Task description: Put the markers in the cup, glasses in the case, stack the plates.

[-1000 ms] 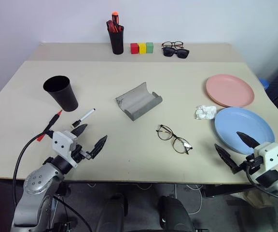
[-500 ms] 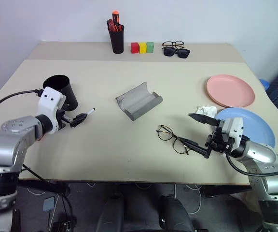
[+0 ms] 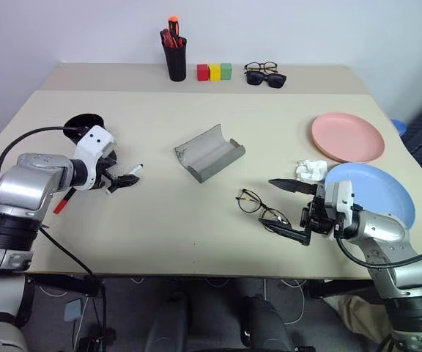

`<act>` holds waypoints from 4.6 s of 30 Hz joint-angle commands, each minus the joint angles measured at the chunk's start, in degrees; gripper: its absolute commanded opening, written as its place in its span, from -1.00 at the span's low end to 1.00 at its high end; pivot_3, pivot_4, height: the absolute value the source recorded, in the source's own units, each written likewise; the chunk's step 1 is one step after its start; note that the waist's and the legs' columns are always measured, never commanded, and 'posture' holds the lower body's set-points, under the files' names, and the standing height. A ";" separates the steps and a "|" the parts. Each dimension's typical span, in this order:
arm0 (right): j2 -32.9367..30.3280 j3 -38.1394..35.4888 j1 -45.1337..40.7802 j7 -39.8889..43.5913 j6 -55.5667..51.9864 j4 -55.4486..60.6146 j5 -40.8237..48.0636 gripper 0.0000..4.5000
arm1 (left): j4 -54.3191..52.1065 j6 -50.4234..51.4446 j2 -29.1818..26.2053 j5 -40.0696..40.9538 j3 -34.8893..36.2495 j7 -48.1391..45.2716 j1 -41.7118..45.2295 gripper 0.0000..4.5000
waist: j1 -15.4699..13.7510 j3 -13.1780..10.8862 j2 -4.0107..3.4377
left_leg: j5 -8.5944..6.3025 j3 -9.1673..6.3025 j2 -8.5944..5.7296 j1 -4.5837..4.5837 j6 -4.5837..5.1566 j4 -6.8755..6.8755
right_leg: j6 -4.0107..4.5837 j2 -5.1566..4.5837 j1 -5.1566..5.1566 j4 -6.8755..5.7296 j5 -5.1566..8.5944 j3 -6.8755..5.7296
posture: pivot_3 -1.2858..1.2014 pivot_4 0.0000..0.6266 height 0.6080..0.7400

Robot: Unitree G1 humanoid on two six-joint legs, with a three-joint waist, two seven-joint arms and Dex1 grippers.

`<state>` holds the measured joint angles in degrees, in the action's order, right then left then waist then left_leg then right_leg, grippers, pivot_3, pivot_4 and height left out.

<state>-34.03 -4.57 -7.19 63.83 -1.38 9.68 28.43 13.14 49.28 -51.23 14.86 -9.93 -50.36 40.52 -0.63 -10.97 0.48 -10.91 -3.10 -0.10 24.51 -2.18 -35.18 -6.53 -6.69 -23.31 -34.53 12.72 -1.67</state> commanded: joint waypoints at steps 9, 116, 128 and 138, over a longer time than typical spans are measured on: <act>0.90 -1.12 1.93 -1.98 1.99 1.45 0.05 1.00 | 19.47 3.16 6.73 -10.98 -11.01 -5.34 13.83 -0.03 | -0.02 -0.01 0.06 | 0.01 -0.01 -0.02 -0.01 0.01 -0.08 | -0.06 0.00 0.01 -0.12 0.03 0.01 | 0.03 -0.52 1.00; 3.91 1.56 -3.35 -7.18 2.71 -3.18 -3.07 1.00 | 33.45 -4.00 -1.07 -10.84 2.81 7.69 10.46 0.49 | 1.33 -0.11 0.47 | 0.13 -0.03 0.01 -0.08 -0.20 0.00 | -0.13 0.00 -0.19 -0.71 0.00 0.01 | 0.03 -0.52 1.00; 3.39 1.24 -2.99 -8.37 1.12 -1.56 -2.95 1.00 | 25.21 -1.82 -5.39 -9.96 4.60 -2.61 2.37 -0.97 | 2.05 -0.11 0.46 | 0.13 -0.01 0.03 -0.15 -0.20 0.05 | -0.04 -0.02 -0.24 -0.78 -0.02 0.04 | 0.03 -0.52 1.00; 4.15 0.86 -5.55 -8.64 1.02 -3.40 -2.80 1.00 | -27.59 -16.73 -7.92 9.12 24.70 -17.65 -30.23 -0.97 | 1.11 -0.17 0.33 | -0.01 0.17 0.42 -0.02 -0.41 0.10 | 0.40 -0.18 -0.35 -0.47 -0.01 0.07 | 0.03 -0.52 1.00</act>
<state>-30.20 -2.57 -11.70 55.63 -0.83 5.29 24.86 -11.68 35.98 -60.70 22.31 11.47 -70.02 8.41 0.49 -11.14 0.82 -10.92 -2.82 0.42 24.49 -2.60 -35.09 -6.14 -6.86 -23.80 -34.89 12.72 -1.67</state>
